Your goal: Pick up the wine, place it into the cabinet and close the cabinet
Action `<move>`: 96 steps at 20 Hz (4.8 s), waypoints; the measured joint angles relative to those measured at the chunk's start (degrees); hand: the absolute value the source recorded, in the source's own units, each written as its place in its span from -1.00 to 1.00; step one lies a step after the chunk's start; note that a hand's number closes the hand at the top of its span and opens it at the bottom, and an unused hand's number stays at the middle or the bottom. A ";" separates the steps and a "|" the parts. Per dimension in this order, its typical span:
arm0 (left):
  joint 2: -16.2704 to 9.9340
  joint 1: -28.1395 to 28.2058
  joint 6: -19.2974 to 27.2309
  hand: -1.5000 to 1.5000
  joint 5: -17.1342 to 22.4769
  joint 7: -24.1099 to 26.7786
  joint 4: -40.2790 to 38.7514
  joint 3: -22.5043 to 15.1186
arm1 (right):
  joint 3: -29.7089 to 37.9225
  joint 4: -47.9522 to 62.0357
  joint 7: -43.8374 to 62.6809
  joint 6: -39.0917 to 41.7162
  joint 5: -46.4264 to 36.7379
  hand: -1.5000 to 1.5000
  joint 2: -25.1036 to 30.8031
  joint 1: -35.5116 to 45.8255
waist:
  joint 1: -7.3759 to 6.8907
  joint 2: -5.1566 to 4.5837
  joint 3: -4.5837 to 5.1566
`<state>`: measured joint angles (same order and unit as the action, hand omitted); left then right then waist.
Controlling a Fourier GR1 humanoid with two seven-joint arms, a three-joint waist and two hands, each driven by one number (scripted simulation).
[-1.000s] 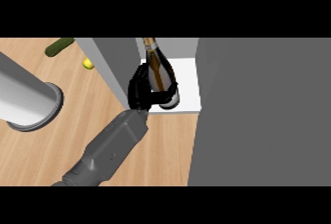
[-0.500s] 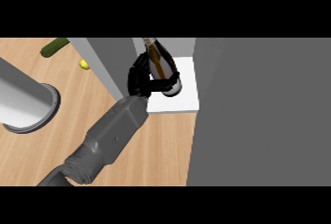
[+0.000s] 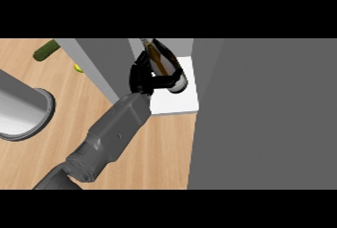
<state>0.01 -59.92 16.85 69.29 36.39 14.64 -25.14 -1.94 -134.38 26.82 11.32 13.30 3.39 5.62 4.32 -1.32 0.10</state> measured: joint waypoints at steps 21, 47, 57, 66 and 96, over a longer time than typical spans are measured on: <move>-0.01 6.01 3.44 1.00 10.16 4.31 7.78 -9.63 | -3.13 3.19 -2.54 0.63 -1.41 -1.00 -1.52 1.04 | 3.19 -0.45 0.01; -0.01 0.29 12.80 -1.00 17.50 9.19 6.45 -20.94 | -2.66 4.19 -2.73 0.75 -0.91 -1.00 -1.35 2.21 | 2.87 -0.46 -0.05; -0.04 -0.13 13.38 -1.00 19.22 12.83 8.88 -22.22 | -3.29 3.94 -2.35 0.51 -1.30 -1.00 -1.55 1.39 | 1.55 -0.04 -0.06; -0.12 2.95 12.23 -1.00 21.08 14.86 14.08 -25.78 | -3.17 2.93 -1.71 -0.10 -1.75 -1.00 -1.55 0.15 | -0.06 0.39 -0.07; -9.12 24.55 15.87 -1.00 1.55 14.03 47.02 -29.24 | -0.86 -1.49 2.21 -2.46 -2.59 -1.00 -0.23 -1.00 | -4.66 1.51 -0.10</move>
<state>-9.11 -35.37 32.72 70.84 50.42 61.66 -54.38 -2.80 -135.87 29.03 8.86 10.71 3.15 4.62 -0.34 0.20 -0.01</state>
